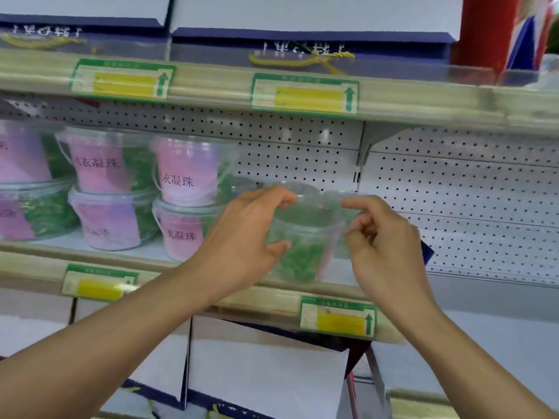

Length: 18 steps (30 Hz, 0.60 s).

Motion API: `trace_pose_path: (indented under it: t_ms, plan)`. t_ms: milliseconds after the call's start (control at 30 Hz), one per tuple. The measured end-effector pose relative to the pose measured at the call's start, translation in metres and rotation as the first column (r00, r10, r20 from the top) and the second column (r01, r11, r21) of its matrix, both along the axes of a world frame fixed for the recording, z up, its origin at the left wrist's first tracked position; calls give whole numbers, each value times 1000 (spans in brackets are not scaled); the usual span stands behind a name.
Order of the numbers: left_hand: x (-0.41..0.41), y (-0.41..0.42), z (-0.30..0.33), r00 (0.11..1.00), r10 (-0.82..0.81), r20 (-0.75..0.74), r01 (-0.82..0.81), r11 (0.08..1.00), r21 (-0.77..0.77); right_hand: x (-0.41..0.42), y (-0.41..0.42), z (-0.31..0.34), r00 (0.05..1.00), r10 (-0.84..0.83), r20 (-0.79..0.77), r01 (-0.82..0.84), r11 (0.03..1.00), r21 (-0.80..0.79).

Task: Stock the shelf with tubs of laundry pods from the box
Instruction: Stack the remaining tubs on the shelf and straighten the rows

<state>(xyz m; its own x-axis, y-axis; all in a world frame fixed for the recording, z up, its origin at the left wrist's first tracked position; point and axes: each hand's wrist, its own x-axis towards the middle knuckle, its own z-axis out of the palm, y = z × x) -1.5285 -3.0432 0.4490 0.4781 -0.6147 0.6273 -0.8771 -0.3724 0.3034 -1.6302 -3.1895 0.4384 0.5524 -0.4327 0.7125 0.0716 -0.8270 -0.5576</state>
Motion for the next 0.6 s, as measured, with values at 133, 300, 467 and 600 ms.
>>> trace_pose_path:
  t_ms: [133,300,467,600]
  plan:
    - [-6,-10,0,997,11,76,-11,1000,0,13,-44,6,969,19,-246,-12,999,33]
    - [0,-11,-5,969,26,247,-25,1000,-8,25,-49,-3,930,188,-317,-204,979,-16]
    - [17,5,-11,931,166,324,-166,986,-29,22,-25,-4,977,123,-175,-166,953,-253]
    - [10,6,-12,956,95,277,-89,995,-34,25,-33,-2,975,119,-188,-155,968,-196]
